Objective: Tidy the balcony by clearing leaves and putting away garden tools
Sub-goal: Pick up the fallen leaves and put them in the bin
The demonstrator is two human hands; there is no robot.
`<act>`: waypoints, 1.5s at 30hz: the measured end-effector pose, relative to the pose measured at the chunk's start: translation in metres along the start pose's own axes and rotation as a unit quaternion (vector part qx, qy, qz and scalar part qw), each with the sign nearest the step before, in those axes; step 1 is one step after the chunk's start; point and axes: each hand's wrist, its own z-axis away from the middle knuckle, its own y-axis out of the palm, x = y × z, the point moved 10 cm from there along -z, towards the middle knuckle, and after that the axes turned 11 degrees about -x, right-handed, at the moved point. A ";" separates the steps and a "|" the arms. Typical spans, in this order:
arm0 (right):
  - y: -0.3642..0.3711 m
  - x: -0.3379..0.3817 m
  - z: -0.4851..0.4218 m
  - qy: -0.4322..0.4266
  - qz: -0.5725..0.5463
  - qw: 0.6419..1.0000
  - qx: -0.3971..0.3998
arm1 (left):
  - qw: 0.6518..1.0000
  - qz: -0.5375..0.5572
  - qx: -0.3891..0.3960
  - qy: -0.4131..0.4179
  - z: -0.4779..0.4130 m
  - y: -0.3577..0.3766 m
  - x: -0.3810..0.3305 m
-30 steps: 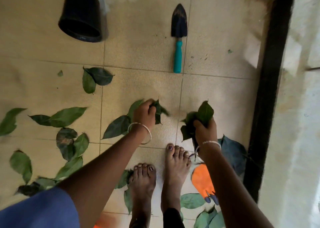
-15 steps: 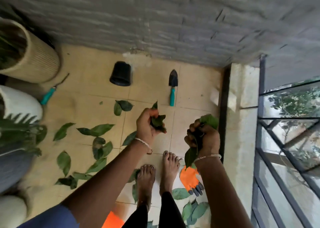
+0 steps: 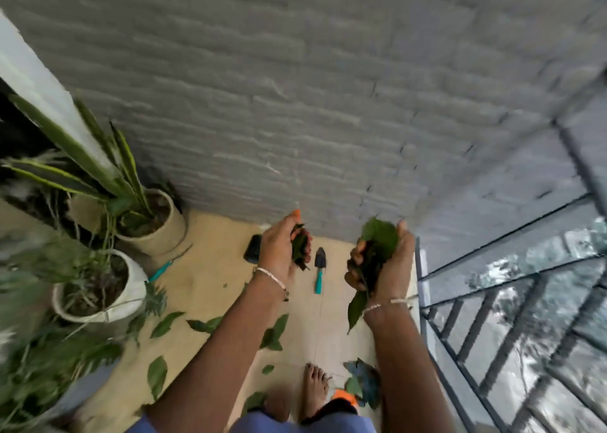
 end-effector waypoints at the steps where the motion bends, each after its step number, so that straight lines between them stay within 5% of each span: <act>1: 0.007 0.008 0.017 -0.004 -0.001 1.000 -0.006 | 1.000 0.011 0.006 0.007 0.016 0.001 -0.013; 8: 0.064 0.051 0.102 -0.015 0.037 0.999 0.012 | 0.995 0.069 0.053 0.046 0.114 0.008 -0.095; 16: 0.134 0.085 0.181 -0.032 0.043 0.989 0.136 | 0.971 0.201 0.018 0.131 0.195 -0.054 -0.167; 29: 0.142 -0.042 0.329 0.069 0.189 0.940 0.276 | 0.901 0.356 -0.169 0.179 0.338 -0.238 -0.126; 34: 0.136 -0.128 0.413 0.132 0.237 0.899 0.343 | 0.850 0.420 -0.248 0.200 0.406 -0.332 -0.087; 45: 0.077 -0.316 0.636 0.233 0.371 0.752 0.492 | 0.687 0.555 -0.384 0.270 0.576 -0.549 0.013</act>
